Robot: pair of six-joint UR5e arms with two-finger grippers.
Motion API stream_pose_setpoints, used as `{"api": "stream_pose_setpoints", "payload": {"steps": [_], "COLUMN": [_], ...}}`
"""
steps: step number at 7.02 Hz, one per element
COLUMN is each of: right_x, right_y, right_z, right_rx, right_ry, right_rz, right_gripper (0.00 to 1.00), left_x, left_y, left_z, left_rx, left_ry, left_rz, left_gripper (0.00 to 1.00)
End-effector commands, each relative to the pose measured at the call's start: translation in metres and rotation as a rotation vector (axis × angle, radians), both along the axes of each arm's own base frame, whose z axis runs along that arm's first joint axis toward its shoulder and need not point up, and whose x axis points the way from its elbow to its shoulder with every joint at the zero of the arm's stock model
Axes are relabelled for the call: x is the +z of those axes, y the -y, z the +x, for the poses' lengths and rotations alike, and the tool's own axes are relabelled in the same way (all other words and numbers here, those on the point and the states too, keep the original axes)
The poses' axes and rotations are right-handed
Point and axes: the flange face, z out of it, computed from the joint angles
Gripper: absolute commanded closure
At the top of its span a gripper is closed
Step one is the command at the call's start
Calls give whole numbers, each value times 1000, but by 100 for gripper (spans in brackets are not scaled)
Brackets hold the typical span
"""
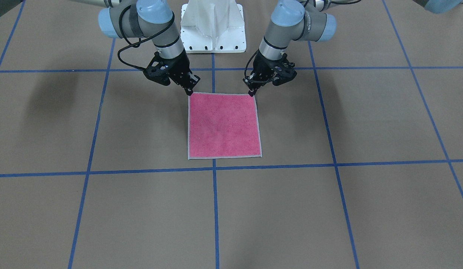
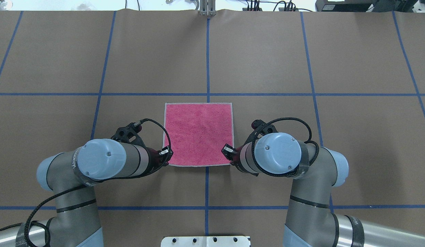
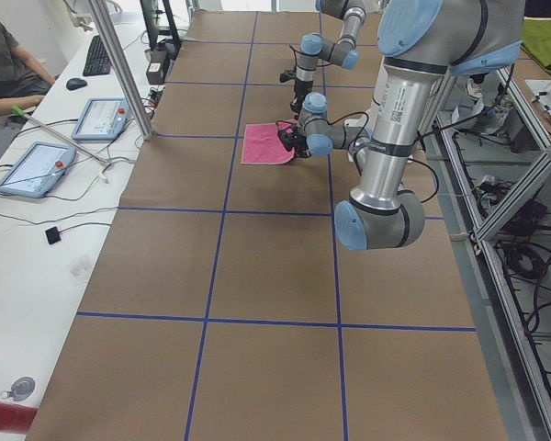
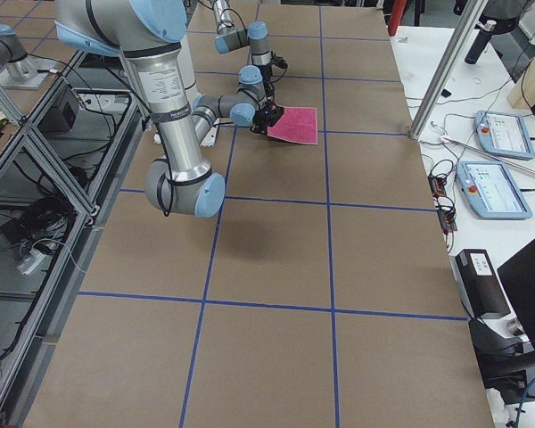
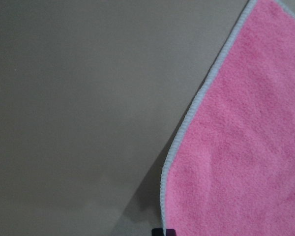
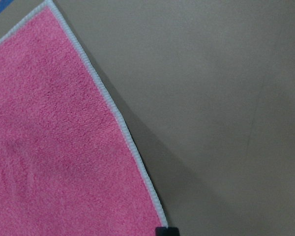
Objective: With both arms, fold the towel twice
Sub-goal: 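Lift the near edge with both grippers and fold it over the far edge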
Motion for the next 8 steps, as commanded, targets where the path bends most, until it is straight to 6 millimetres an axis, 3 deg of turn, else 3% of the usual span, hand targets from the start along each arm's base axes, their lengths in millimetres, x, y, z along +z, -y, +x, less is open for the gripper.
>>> {"api": "stream_pose_setpoints", "payload": {"steps": [1,2,4,6,7,8], "right_x": [-4,-12,-15,-15,-8,-11], "right_y": [-7,-5,40,81,92,103], "right_z": [18,28,54,44,37,33], "right_rx": [-16,-17,4,36,41,53], "right_ry": [24,46,64,44,26,22], "right_rz": [-6,-8,-56,-84,-92,-93], "right_gripper": [100,100,100,100,100,100], "left_x": [-16,-27,-31,-30,-39,-35], "left_y": [-7,-8,3,45,69,91], "left_z": [-8,-10,-12,-21,-8,0], "left_rx": [-6,-12,-28,-90,-115,-141], "left_ry": [-14,-36,-38,-25,-18,1], "left_rz": [-14,-25,-16,-11,-14,-22], "left_gripper": [100,100,100,100,100,100]}}
